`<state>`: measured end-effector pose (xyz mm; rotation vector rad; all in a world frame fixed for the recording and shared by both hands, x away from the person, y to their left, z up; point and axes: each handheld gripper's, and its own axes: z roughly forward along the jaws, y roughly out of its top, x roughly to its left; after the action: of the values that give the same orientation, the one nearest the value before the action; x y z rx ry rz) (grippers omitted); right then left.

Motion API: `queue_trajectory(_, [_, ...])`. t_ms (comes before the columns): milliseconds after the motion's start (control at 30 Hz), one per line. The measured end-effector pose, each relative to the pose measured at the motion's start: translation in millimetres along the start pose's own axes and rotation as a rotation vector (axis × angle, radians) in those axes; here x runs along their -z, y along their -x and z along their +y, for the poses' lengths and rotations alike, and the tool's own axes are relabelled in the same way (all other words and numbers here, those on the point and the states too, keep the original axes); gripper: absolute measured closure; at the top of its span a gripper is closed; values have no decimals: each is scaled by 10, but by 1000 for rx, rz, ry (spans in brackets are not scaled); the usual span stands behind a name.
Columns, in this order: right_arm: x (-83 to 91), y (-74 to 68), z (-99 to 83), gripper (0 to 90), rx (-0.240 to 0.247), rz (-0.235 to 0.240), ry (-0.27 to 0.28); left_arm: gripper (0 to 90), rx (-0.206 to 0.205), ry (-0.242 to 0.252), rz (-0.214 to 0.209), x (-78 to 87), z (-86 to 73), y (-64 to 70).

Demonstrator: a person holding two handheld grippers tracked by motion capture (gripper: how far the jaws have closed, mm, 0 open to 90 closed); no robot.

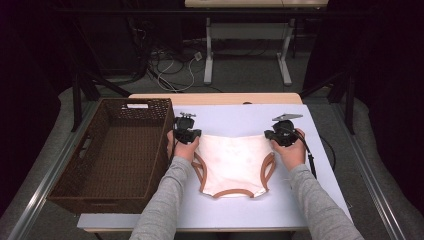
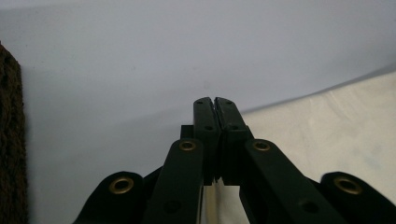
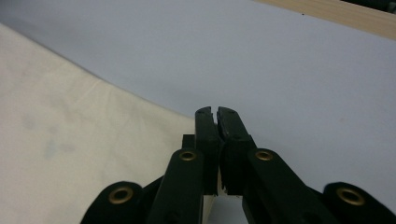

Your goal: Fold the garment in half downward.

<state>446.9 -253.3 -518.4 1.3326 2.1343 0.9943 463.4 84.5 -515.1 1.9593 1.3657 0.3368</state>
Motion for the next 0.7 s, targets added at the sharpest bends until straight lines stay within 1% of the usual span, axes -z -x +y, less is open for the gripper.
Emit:
queue_trajectory(67, [-21,-12,-2,881,13,-3,-3,885,5,6,-8,2,1,1])
queue_trajectory(100, [-30,-20,-2,881,10,-11,-6,885,0,5,-9,5,2,-2])
queue_trajectory(167, [-46,-19,-14,876,12,-8,-8,885,1,4,-11,11,0,-1])
queue_trajectory(200, [-47,-26,-18,871,3,-11,-13,885,1,5,-13,18,0,-3])
queue_trajectory(233, [-48,-26,-24,850,7,-11,-11,885,5,7,-15,23,-2,-1])
queue_trajectory(267, [-45,-35,-25,828,1,-9,-9,885,2,9,-19,32,-2,-3])
queue_trajectory(333, [-26,-51,-26,765,22,-1,0,885,4,11,-26,43,-5,-3])
queue_trajectory(433, [33,-113,-15,652,49,-12,14,885,9,12,-31,57,-14,-4])
queue_trajectory(467, [53,-132,-11,619,46,-3,15,885,8,14,-33,57,-18,-6])
queue_trajectory(500, [72,-152,-10,597,41,14,22,885,1,10,-29,61,-20,-11])
queue_trajectory(533, [93,-178,-9,580,36,23,28,885,3,10,-31,60,-25,-12])
queue_trajectory(600, [142,-231,-16,546,46,42,43,885,9,10,-31,59,-35,-14])
queue_trajectory(633, [160,-251,-26,534,43,55,52,885,4,10,-30,61,-39,-20])
queue_trajectory(667, [188,-281,-40,518,43,64,62,885,8,11,-31,63,-44,-22])
queue_trajectory(700, [224,-321,-60,502,47,66,75,885,6,10,-31,66,-46,-26])
